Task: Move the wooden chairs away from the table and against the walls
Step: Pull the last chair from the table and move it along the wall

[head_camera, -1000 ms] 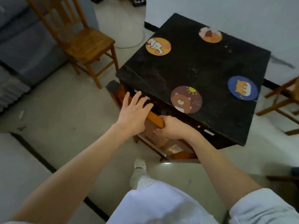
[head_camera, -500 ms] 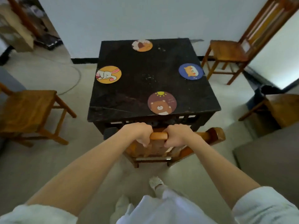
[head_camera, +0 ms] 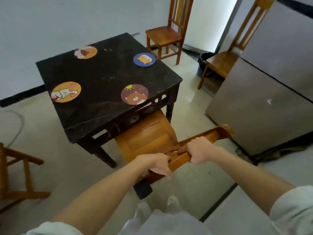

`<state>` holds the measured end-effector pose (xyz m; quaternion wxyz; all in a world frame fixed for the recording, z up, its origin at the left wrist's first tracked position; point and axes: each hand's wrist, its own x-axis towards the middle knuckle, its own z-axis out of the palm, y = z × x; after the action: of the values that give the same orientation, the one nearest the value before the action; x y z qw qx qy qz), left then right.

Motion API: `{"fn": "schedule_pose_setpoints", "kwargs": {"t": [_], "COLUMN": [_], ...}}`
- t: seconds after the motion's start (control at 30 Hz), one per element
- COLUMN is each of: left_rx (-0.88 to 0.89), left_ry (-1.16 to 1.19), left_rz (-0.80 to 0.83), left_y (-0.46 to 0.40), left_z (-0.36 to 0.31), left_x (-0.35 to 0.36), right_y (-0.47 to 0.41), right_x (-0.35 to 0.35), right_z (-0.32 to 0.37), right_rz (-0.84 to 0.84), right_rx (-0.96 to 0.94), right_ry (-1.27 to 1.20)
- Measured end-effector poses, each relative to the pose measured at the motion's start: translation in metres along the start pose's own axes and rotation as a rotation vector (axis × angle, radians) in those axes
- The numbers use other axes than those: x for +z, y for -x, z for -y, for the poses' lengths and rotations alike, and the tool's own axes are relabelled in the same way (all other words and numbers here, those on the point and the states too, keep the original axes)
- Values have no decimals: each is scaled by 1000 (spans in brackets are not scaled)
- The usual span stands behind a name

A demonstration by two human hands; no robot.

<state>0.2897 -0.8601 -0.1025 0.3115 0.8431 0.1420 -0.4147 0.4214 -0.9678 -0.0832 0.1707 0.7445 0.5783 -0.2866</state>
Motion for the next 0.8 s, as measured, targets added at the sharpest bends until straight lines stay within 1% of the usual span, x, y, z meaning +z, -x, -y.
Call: {"fn": "schedule_pose_setpoints", "kwargs": {"t": [0.13, 0.3, 0.43, 0.63, 0.7, 0.8], "left_rx": [33, 58, 71, 74, 97, 138], "left_ry": [-62, -28, 8, 71, 67, 119], "left_rz": [27, 45, 59, 101, 95, 143], "left_y": [-12, -23, -22, -19, -22, -27], "left_z": [-16, -45, -60, -83, -88, -93], "left_x": [27, 48, 50, 61, 61, 59], "right_y": [31, 61, 73, 91, 96, 101], "right_x": [20, 35, 34, 37, 34, 30], "right_z": [2, -12, -20, -31, -35, -38], "right_rz": [-12, -37, -31, 56, 80, 115], "right_rx": [-65, -33, -35, -19, -5, 31], "right_ry": [7, -10, -7, 27, 30, 18]}}
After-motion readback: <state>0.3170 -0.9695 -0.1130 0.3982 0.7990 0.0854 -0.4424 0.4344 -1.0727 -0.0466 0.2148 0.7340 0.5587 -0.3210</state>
